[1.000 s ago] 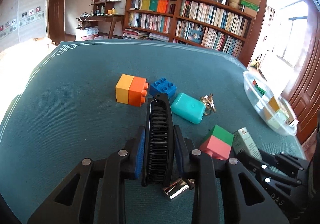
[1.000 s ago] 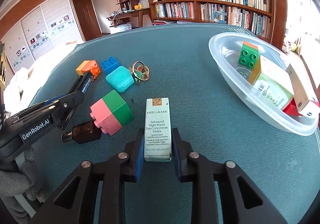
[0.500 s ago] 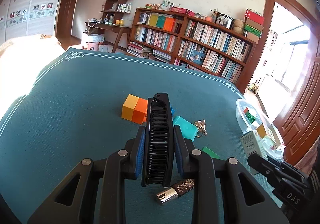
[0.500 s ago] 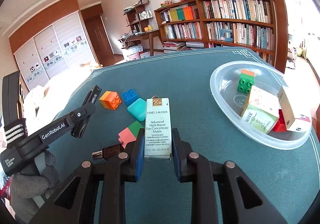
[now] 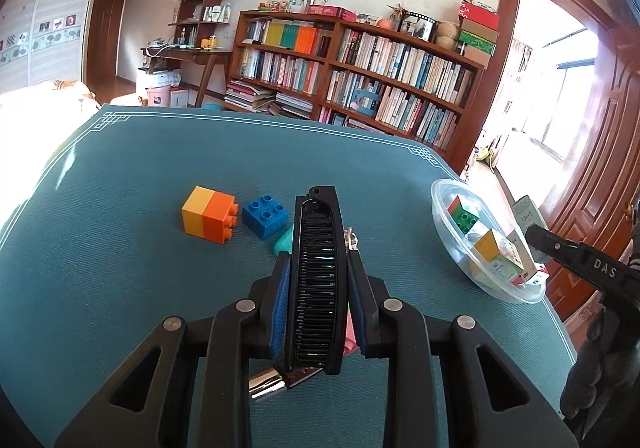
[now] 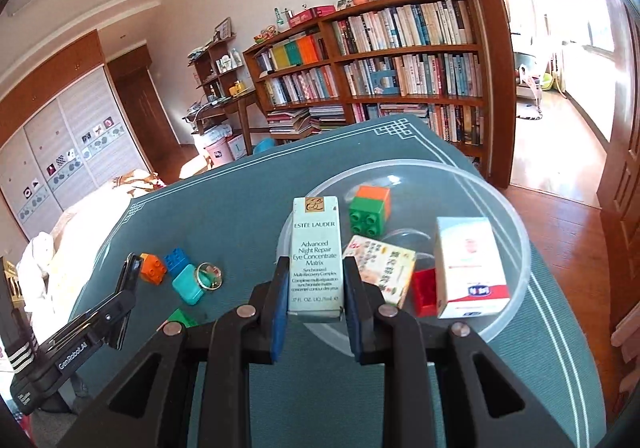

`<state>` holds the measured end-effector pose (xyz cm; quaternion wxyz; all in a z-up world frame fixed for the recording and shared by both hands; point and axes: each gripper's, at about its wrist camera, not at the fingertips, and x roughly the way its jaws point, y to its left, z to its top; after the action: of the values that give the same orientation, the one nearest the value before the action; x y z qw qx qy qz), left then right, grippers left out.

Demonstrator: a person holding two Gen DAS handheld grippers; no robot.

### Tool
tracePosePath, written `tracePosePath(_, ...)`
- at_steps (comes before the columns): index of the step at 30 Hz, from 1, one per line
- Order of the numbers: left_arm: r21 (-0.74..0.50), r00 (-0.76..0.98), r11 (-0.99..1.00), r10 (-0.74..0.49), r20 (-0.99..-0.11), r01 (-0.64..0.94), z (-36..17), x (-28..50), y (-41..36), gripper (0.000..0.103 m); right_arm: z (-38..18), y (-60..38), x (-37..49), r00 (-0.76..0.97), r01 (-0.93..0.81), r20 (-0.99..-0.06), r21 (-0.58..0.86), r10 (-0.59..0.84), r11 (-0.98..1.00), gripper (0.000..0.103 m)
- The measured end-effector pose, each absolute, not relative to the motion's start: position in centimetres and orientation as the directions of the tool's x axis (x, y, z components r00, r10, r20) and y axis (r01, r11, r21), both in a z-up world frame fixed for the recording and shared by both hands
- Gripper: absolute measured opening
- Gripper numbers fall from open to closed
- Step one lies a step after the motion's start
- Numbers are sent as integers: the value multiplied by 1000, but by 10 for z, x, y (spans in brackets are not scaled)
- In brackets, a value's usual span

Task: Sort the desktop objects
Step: 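Carry the Estee Lauder box and black comb into the bowl and open both tools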

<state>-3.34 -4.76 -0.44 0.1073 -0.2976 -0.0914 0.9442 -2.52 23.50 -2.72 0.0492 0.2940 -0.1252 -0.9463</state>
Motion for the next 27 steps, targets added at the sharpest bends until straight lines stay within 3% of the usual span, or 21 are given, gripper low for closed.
tracePosePath(13, -177, -777, -953, 303, -552, -246, 31, -54, 5, 29, -22, 277, -78, -834, -76, -547, 234, -67, -969, 28)
tracePosePath(27, -206, -709, -913, 404, -578, -352, 32, -96, 85, 29, -39, 305, -73, -838, -104, -536, 347, -106, -932, 33)
